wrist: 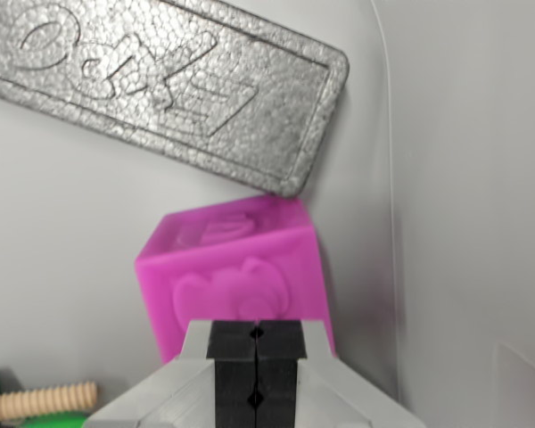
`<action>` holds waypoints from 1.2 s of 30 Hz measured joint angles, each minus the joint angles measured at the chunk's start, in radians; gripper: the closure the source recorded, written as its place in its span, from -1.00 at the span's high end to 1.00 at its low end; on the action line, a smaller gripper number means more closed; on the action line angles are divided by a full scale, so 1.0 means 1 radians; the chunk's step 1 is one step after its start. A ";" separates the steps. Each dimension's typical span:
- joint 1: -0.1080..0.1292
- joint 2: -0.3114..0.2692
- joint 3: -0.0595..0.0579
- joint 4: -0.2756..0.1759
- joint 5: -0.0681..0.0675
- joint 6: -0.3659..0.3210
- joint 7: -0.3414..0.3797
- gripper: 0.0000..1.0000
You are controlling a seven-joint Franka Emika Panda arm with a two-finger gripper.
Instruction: Pick an object from the bin
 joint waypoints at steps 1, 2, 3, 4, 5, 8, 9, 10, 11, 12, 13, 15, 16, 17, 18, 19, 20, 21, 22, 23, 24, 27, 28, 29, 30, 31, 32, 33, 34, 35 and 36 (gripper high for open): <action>0.000 -0.003 0.001 0.000 0.000 -0.003 0.000 -1.00; -0.001 -0.008 0.002 -0.001 0.001 -0.008 -0.001 -1.00; -0.002 -0.014 0.003 -0.002 0.002 -0.013 -0.001 -1.00; -0.003 -0.020 0.004 -0.003 0.003 -0.019 -0.002 -1.00; -0.003 -0.025 0.005 -0.004 0.005 -0.025 -0.002 -1.00; -0.006 -0.045 0.008 -0.006 0.009 -0.044 -0.005 -1.00; -0.006 -0.048 0.008 -0.007 0.010 -0.047 -0.006 -1.00; -0.006 -0.055 0.009 -0.007 0.012 -0.055 -0.007 -1.00; -0.007 -0.062 0.010 -0.007 0.014 -0.062 -0.007 -1.00; -0.007 -0.070 0.011 -0.008 0.015 -0.069 -0.008 -1.00; -0.007 -0.077 0.012 -0.008 0.017 -0.077 -0.009 -1.00; -0.008 -0.092 0.014 -0.008 0.021 -0.093 -0.012 -1.00; -0.009 -0.100 0.015 -0.008 0.022 -0.102 -0.013 -1.00; -0.009 -0.103 0.015 -0.008 0.023 -0.105 -0.013 -1.00; -0.010 -0.110 0.016 -0.008 0.026 -0.114 -0.014 -1.00; -0.010 -0.118 0.017 -0.008 0.028 -0.123 -0.016 -1.00; -0.011 -0.126 0.018 -0.008 0.030 -0.132 -0.017 -1.00; -0.011 -0.134 0.019 -0.008 0.033 -0.141 -0.019 -1.00; -0.012 -0.143 0.019 -0.007 0.035 -0.151 -0.020 -1.00; -0.012 -0.147 0.020 -0.007 0.036 -0.156 -0.021 -1.00; -0.012 -0.155 0.020 -0.006 0.038 -0.166 -0.022 -1.00; -0.013 -0.178 0.022 -0.001 0.045 -0.196 -0.027 -1.00; -0.013 -0.185 0.023 0.001 0.048 -0.206 -0.028 -1.00; -0.013 -0.191 0.023 0.004 0.050 -0.216 -0.029 -1.00; -0.013 -0.195 0.023 0.005 0.051 -0.221 -0.030 -1.00; -0.013 -0.201 0.023 0.008 0.053 -0.231 -0.031 -1.00; -0.013 -0.207 0.024 0.011 0.055 -0.241 -0.032 -1.00; -0.013 -0.213 0.024 0.014 0.056 -0.250 -0.033 -1.00; -0.013 -0.218 0.024 0.017 0.058 -0.260 -0.034 -1.00; -0.013 -0.223 0.025 0.021 0.059 -0.269 -0.036 -1.00; -0.013 -0.226 0.025 0.022 0.060 -0.274 -0.036 -1.00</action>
